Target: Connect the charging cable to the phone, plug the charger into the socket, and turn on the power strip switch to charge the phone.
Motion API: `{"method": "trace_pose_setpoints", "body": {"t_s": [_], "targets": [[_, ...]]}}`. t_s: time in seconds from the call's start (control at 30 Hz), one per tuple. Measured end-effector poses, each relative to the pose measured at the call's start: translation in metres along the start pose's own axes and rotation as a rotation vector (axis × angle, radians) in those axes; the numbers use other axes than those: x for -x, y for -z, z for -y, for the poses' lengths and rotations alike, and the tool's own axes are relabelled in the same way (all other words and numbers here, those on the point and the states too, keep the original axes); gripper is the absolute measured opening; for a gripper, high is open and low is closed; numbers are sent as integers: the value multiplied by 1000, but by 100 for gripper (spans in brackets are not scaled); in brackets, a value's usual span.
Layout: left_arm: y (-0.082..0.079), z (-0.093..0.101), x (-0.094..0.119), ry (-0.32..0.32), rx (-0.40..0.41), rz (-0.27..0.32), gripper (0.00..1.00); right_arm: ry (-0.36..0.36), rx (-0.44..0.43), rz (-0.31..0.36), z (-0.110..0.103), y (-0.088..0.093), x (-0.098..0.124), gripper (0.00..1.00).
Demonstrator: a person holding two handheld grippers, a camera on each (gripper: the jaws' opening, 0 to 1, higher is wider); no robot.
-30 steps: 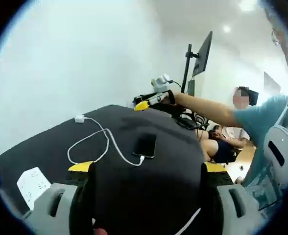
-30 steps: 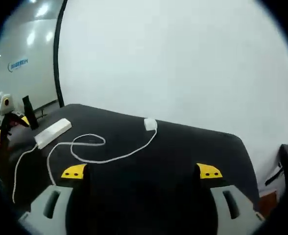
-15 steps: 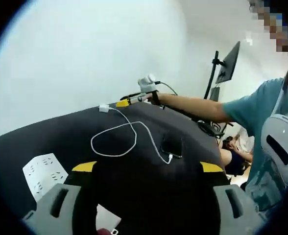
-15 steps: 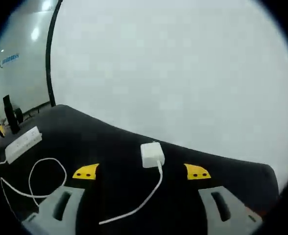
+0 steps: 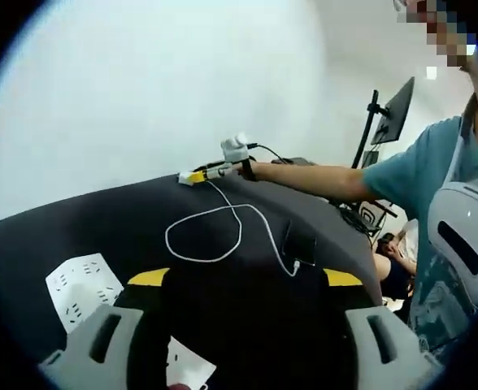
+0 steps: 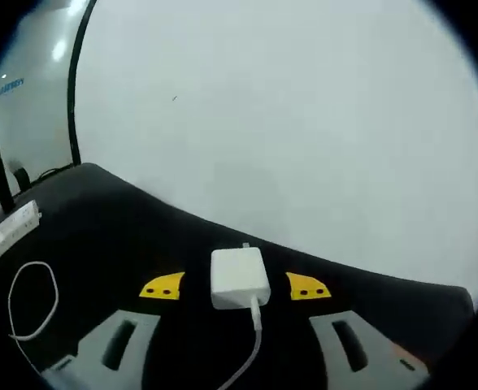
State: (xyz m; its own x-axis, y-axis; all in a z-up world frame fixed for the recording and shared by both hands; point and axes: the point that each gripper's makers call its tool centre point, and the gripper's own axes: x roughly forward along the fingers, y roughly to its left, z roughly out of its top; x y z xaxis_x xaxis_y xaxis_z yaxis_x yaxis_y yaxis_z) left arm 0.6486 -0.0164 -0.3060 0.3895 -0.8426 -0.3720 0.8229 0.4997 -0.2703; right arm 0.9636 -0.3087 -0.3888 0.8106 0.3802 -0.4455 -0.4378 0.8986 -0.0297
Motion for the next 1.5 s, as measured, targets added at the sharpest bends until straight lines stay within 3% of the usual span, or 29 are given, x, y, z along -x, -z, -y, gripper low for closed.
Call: {"method": "trace_pose_setpoints", "body": {"t_s": [0.1,0.17,0.3,0.47,0.57,0.63,0.73,0.87,0.93,1.0,1.2,1.33,1.5], "targets": [[0,-3,4,-13,26,16,66,-9,-3,-16,-2,7,-7,40],[4,-4,8,-28,26,9,65,38,70,-31,5,13,-10,31],[11,-6,17,-53,16,-10,63,-9,71,-19,2,10,-9,30],[18,-6,30,-76,21,-18,62,-10,217,-23,0,3,1,29],[22,-7,38,-90,10,-27,60,-32,336,-21,-14,-5,11,29],[24,-6,44,-94,6,-27,58,-43,395,19,-26,-16,22,29],[27,-5,51,-97,-4,-22,57,-50,492,82,-70,-31,52,29],[35,-1,64,-110,-46,-8,56,-99,636,139,-108,-56,80,29],[42,2,71,-119,-57,-1,55,-89,711,141,-127,-60,95,29],[50,6,78,-125,-59,6,55,-106,749,162,-132,-76,103,29],[67,20,115,-125,-88,-13,59,-138,859,180,-199,-89,154,29],[79,25,141,-99,-63,-70,62,-170,969,179,-230,-101,168,29],[86,18,159,-127,-72,-110,62,-209,1127,188,-266,-103,175,29]]}}
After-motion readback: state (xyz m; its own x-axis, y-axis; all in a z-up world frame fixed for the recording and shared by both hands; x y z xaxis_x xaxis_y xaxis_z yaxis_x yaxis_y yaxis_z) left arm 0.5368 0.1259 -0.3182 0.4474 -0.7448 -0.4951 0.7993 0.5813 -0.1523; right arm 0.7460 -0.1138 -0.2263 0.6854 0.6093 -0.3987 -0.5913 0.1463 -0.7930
